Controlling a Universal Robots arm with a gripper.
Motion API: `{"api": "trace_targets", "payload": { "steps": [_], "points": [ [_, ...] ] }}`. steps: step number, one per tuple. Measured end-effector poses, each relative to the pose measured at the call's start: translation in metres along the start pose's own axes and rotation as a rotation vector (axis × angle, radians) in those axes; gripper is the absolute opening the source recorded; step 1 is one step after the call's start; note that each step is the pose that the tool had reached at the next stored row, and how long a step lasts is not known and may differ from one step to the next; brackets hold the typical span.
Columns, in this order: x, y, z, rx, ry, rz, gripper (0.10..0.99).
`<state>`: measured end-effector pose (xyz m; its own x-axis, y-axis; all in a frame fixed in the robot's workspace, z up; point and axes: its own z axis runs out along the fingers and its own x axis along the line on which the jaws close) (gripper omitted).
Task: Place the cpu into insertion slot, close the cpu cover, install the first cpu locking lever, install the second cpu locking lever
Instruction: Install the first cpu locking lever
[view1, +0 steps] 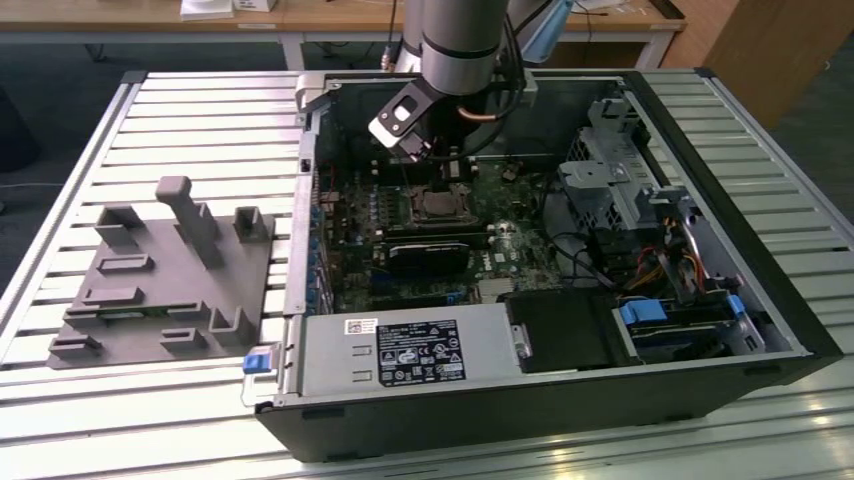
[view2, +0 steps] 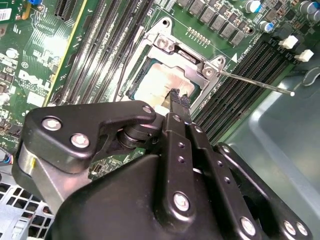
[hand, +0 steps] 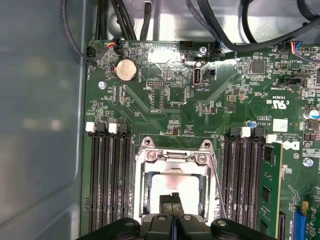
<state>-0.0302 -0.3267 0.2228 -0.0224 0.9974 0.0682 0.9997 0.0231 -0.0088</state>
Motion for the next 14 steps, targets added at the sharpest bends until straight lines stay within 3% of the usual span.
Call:
{"api": "trace_targets", "payload": {
  "steps": [8,14],
  "points": [
    [0.0005,0.0000,-0.0070,0.000,-0.0005,0.000,0.106],
    [0.0012,-0.0001,-0.0175,0.000,-0.0013,0.000,0.106]
  ]
}}
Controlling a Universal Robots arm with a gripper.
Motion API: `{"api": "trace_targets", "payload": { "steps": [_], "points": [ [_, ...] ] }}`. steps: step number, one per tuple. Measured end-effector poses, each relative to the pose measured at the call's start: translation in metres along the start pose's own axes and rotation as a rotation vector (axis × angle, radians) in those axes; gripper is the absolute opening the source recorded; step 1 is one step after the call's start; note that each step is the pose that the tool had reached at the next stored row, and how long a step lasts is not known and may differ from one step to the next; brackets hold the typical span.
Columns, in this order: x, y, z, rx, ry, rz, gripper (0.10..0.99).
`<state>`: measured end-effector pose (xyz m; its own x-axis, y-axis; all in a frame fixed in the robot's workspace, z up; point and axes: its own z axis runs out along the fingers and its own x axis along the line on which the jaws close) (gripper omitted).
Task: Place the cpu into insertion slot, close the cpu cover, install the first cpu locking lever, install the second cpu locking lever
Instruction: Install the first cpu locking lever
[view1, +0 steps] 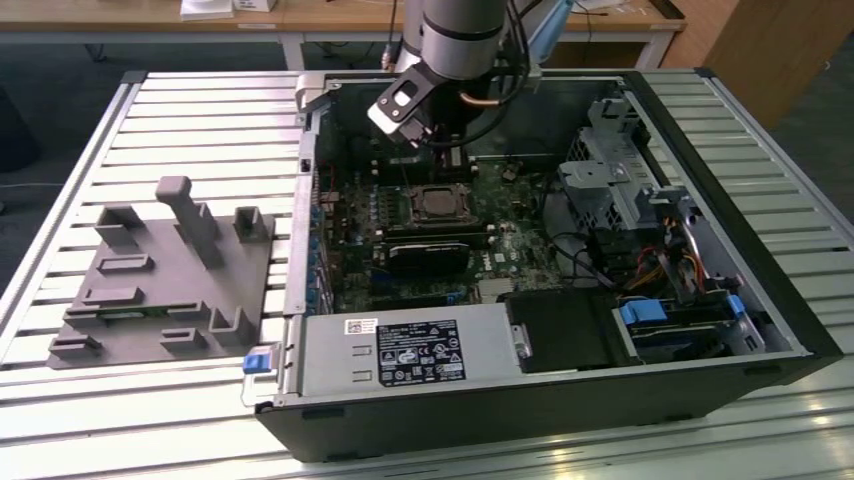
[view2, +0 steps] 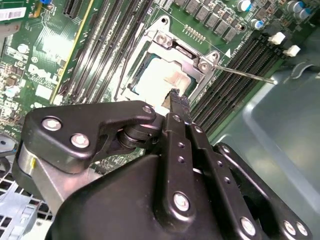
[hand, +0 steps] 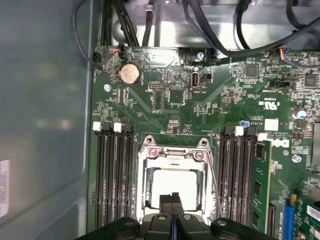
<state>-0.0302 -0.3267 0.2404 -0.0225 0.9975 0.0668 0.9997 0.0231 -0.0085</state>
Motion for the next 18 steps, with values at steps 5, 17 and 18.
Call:
{"api": "trace_targets", "payload": {
  "steps": [5,17,18],
  "points": [
    [0.0007,-0.0001,-0.0104,-0.001,-0.0013,0.000,0.106],
    [0.0015,-0.0008,-0.0214,0.001,-0.0090,-0.052,0.106],
    [0.0016,-0.0008,-0.0214,0.002,-0.0090,-0.070,0.106]
  ]
}}
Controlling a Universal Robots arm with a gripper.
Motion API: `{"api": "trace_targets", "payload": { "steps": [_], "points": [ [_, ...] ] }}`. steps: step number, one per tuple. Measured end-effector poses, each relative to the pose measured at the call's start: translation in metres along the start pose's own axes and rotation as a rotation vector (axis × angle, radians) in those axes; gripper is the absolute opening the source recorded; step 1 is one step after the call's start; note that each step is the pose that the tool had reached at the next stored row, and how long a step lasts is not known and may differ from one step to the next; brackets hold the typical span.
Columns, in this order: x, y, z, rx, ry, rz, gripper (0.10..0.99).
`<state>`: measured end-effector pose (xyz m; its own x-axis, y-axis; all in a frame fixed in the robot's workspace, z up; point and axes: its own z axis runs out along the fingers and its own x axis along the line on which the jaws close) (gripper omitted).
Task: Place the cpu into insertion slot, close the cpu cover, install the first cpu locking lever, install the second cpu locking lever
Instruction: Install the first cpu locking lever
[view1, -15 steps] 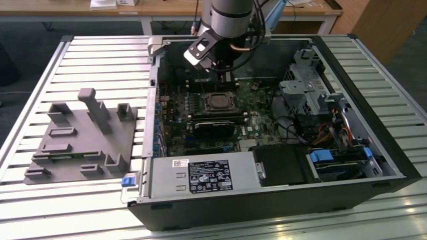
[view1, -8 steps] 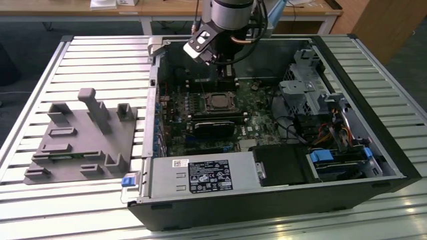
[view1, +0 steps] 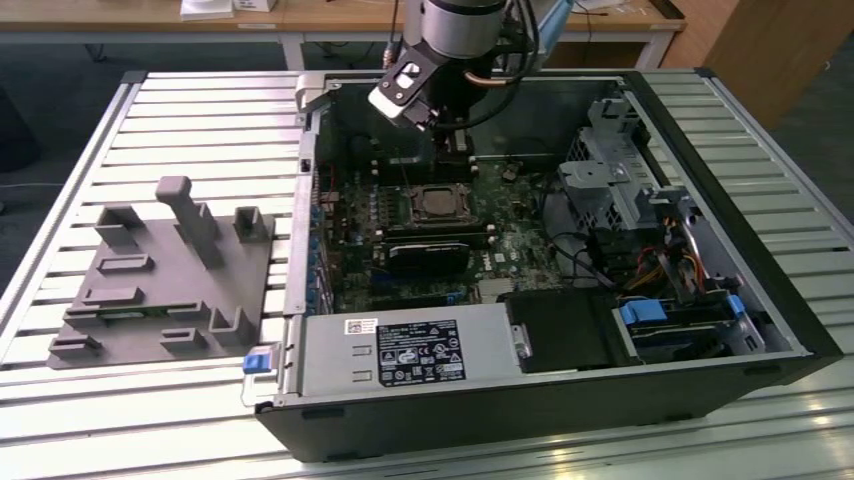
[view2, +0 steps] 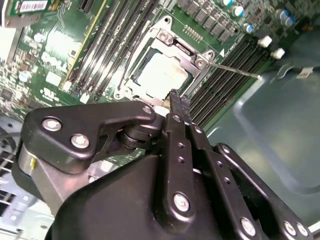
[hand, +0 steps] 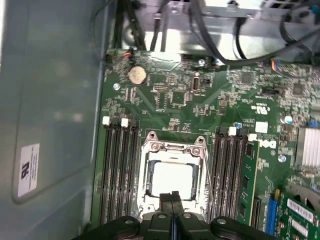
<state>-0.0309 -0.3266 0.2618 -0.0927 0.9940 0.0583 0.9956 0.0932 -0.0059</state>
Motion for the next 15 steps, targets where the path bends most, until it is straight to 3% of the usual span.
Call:
{"api": "trace_targets", "payload": {
  "steps": [9,15],
  "points": [
    [0.0000,0.0000,0.0000,0.009,-0.0010,-0.159,0.106],
    [0.0000,0.0000,0.0000,0.013,-0.0013,-0.226,0.106]
  ]
}}
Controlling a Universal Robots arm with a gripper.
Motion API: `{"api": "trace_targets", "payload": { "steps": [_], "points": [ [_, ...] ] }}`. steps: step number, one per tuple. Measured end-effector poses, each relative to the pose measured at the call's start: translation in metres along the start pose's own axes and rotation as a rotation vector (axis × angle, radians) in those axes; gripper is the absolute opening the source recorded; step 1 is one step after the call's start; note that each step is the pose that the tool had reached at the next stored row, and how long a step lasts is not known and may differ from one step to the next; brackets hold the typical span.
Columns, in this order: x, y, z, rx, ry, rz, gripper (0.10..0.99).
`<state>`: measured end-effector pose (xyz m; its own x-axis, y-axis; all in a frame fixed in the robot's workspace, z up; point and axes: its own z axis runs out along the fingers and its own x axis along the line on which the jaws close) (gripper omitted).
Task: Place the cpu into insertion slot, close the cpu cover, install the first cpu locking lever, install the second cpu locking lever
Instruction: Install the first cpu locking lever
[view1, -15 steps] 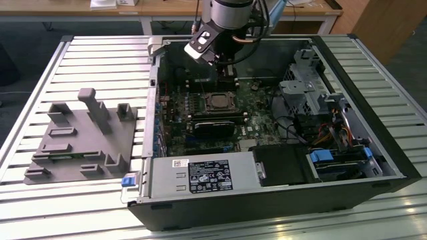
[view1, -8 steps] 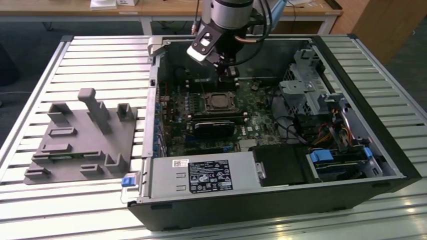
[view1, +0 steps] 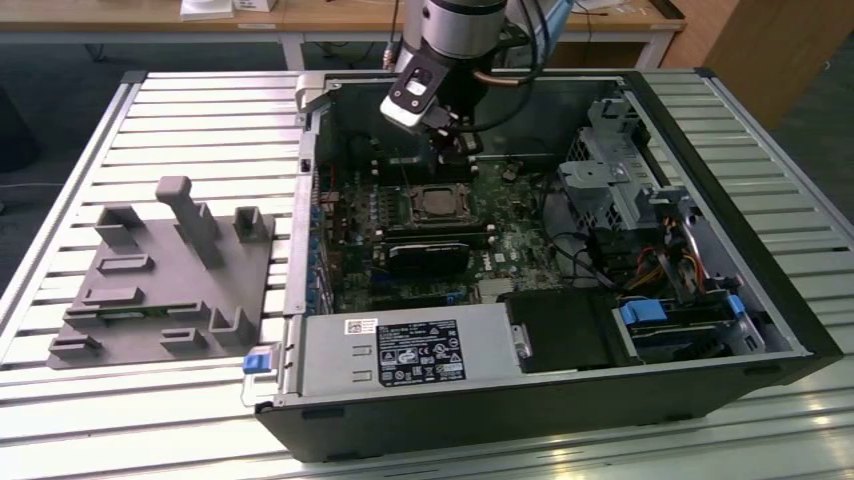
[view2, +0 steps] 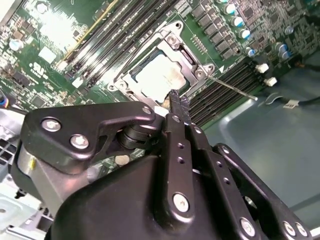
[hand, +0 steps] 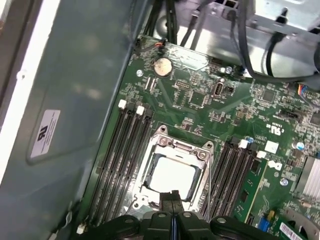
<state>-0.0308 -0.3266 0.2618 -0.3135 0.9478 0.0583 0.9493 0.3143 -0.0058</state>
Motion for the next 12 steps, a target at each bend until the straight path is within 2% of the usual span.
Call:
{"api": "trace_targets", "payload": {
  "steps": [12],
  "points": [
    [0.0000,0.0000,0.0000,0.009,-0.0009,-0.152,0.106]
  ]
}}
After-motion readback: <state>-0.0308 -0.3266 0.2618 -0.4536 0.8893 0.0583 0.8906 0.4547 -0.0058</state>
